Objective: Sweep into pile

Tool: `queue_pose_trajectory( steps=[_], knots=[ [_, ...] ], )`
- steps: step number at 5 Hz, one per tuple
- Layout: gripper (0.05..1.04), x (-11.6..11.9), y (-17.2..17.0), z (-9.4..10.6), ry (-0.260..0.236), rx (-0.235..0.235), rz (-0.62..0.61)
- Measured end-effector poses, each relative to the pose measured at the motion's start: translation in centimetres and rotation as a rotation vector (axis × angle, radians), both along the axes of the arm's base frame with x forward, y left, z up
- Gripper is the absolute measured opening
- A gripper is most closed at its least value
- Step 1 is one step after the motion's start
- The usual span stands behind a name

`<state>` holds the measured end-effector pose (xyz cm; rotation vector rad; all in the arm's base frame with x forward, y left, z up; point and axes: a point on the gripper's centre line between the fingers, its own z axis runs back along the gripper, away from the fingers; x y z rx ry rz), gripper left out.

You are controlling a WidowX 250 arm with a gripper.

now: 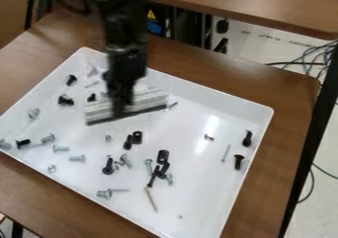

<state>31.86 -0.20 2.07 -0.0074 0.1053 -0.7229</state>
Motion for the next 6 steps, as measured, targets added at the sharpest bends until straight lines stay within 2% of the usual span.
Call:
queue_pose_trajectory(
  steps=[1,2,3,4,6],
  knots=[
    [0.364,-1.7,-5.1,-0.3,0.043,-0.031,0.058],
    [0.363,-3.3,-8.7,-0.8,0.064,-0.030,-0.025],
    [0.363,-4.7,-11.5,-1.8,0.099,-0.043,-0.036],
    [0.363,-5.2,-11.6,-2.8,0.183,-0.032,-0.063],
    [0.362,-4.1,-12.2,-5.8,0.255,-0.026,-0.092]
  ],
)
